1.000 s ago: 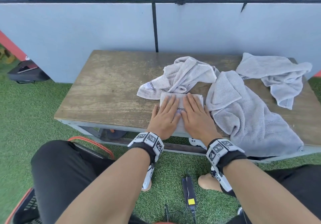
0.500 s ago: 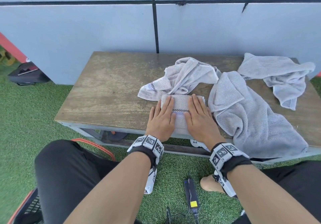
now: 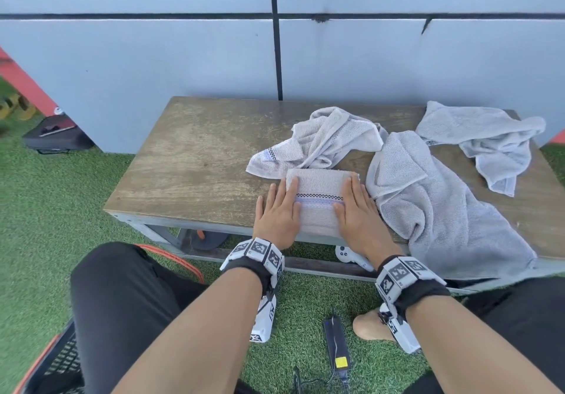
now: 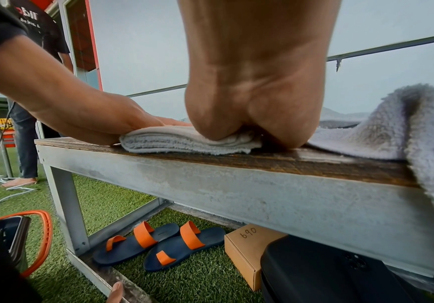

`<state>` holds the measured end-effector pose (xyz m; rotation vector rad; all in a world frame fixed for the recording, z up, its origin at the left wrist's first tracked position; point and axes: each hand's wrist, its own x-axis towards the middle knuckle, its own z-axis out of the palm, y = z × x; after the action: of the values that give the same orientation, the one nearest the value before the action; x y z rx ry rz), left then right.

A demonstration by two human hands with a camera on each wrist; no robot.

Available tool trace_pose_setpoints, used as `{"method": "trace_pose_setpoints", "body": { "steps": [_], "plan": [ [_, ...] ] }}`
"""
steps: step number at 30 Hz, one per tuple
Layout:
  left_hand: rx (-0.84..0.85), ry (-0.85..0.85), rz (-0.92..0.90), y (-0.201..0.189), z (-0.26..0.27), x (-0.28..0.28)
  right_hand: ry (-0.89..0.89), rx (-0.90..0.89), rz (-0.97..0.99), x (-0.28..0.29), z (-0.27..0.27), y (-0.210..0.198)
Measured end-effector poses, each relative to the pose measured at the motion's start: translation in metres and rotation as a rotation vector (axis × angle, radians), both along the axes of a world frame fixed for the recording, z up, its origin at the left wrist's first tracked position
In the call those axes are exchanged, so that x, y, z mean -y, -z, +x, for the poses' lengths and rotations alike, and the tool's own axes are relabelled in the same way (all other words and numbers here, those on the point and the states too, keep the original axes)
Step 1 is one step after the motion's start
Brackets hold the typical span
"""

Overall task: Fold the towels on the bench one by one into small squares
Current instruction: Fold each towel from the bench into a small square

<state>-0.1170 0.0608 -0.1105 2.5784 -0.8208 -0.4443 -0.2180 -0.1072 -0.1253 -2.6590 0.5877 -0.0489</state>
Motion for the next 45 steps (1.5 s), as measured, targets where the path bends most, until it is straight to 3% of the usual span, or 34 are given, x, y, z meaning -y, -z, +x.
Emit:
{"method": "trace_pose_setpoints", "body": {
  "steps": [12, 16, 21, 25, 30, 35, 39, 45],
  "plan": [
    [-0.090, -0.143, 0.028, -0.015, -0.008, 0.006, 0.075, -0.111, 0.065, -0.011, -0.011, -0.020],
    [-0.116, -0.242, -0.116, -0.021, -0.007, 0.007, 0.090, -0.107, 0.144, -0.021, -0.014, -0.025],
    [-0.237, -0.343, -0.331, -0.027, -0.012, 0.004, 0.085, 0.028, 0.188, -0.030, -0.022, -0.037],
    [-0.429, -0.294, -0.541, -0.049, -0.023, -0.001, 0.146, 0.074, 0.393, -0.034, -0.018, -0.049],
    [-0.413, -0.246, -0.662, -0.100, -0.022, -0.025, 0.224, 0.117, 0.648, -0.041, -0.012, -0.087],
    [-0.344, -0.263, -0.820, -0.165, -0.014, -0.079, -0.008, 0.177, 0.735, -0.069, 0.011, -0.146],
    [-0.188, -0.349, -0.932, -0.210, -0.010, -0.152, -0.166, 0.279, 0.781, -0.127, 0.051, -0.197],
    [0.001, -0.587, -0.989, -0.238, -0.013, -0.272, -0.443, 0.202, 0.669, -0.224, 0.110, -0.226]
  ]
}}
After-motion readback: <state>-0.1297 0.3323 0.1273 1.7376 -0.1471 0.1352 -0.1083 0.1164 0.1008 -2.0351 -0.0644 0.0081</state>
